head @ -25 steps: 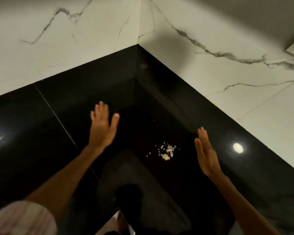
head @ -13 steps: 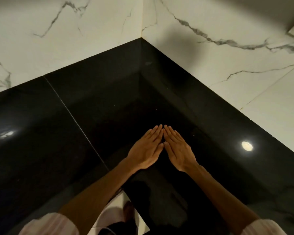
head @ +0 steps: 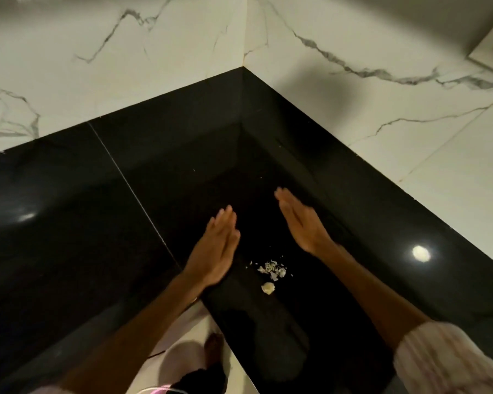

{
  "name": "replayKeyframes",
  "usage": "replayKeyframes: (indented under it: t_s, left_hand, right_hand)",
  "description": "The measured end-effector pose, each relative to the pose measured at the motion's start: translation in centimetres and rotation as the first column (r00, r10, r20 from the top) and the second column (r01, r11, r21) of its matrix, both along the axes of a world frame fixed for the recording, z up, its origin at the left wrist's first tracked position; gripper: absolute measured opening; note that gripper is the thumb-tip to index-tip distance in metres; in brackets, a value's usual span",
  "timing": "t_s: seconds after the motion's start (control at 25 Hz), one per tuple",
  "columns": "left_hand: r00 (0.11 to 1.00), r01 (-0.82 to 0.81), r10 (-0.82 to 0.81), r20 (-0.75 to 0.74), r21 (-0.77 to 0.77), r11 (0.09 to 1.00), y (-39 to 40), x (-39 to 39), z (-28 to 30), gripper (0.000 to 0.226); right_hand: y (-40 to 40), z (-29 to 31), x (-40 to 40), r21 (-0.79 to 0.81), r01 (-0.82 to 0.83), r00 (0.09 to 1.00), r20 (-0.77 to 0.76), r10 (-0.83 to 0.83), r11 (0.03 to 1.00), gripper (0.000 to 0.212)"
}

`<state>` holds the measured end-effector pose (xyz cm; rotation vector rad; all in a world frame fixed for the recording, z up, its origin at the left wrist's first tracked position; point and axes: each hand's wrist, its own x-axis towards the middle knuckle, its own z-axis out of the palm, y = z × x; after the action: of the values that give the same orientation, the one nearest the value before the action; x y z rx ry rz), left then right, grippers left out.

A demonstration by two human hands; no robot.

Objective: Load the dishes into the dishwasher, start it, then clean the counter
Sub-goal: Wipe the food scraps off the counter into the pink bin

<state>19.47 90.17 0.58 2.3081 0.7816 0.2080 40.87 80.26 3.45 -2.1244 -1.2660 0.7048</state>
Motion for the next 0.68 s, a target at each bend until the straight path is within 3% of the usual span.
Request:
replayKeyframes:
  t_s: [0.12,0.28,0.4,0.52,0.68]
  left_hand:
    - [0.996,-0.018,0.023,-0.087,0.058,0.998,5.8,4.1,0.5,0.055]
    - [0.964,0.175,-0.137,-0.229,0.155,0.972,8.4,8.7,-0.1,0.054]
    - [0.959,0.234,-0.18,-0.217,0.256,0.938,4.3,6.5,-0.7,0.055]
    - [0.957,0.258,-0.21,-0.199,0.262,0.93,-2.7,2.2,-0.9,0.056]
    - [0.97,0.232,-0.214,-0.116,0.169,0.958,-10.0,-1.4,-1.2,0.054]
  right_hand:
    - [6.6,-2.0,2.8,-0.121,-0.04,0.983,0.172,0.06,0.992,0.051]
    - [9.4,-3.7,1.9,-0.212,-0.17,0.914,0.331,0.234,0.962,0.05]
    - [3.5,-3.6,-1.2,-0.135,-0.247,0.906,0.32,0.278,0.96,0.054]
    - [-4.0,-2.9,-4.7,-0.16,-0.289,0.895,0.304,0.326,0.944,0.056]
    - [-10.6,-1.6,-7.9,-0.186,-0.355,0.904,0.184,0.387,0.916,0.066]
